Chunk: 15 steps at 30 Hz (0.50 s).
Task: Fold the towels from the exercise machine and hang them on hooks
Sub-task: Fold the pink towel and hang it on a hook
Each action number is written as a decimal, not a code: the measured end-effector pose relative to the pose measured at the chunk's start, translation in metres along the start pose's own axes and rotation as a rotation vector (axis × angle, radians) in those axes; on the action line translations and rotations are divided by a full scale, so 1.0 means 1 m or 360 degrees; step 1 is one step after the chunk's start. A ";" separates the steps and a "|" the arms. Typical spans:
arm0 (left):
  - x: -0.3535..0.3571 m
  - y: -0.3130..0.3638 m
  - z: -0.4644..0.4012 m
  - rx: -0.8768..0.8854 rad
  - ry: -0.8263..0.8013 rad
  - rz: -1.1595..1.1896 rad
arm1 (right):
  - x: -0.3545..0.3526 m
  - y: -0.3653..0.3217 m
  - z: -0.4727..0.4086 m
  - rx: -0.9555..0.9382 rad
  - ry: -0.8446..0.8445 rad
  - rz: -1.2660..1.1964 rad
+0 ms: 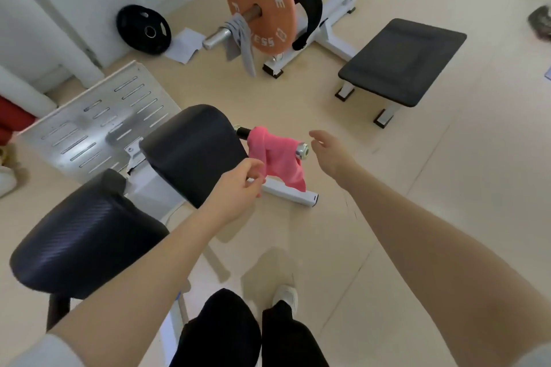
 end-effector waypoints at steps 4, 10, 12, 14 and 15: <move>0.017 -0.014 -0.034 -0.0092 0.0024 0.0068 | 0.037 0.004 -0.052 -0.0157 -0.0229 0.0323; 0.007 -0.037 -0.075 -0.0228 0.0049 0.0056 | 0.094 0.008 -0.093 -0.0452 -0.0595 0.1145; -0.002 -0.038 -0.090 -0.0239 0.0044 0.0038 | 0.094 0.002 -0.100 -0.0459 -0.0544 0.1235; -0.008 -0.034 -0.107 -0.0238 0.0005 0.0019 | 0.092 -0.002 -0.106 -0.0424 -0.0519 0.1288; -0.011 -0.030 -0.115 -0.0231 -0.0018 0.0005 | 0.092 -0.003 -0.106 -0.0407 -0.0536 0.1319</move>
Point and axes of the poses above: each hand's wrist, its own z-axis away from the middle knuckle, its own x-axis out of the palm, y = z × x, the point moved 9 cm from there along -z, towards the middle knuckle, and after that the axes turned 10 degrees about y, right-handed, at the moved point
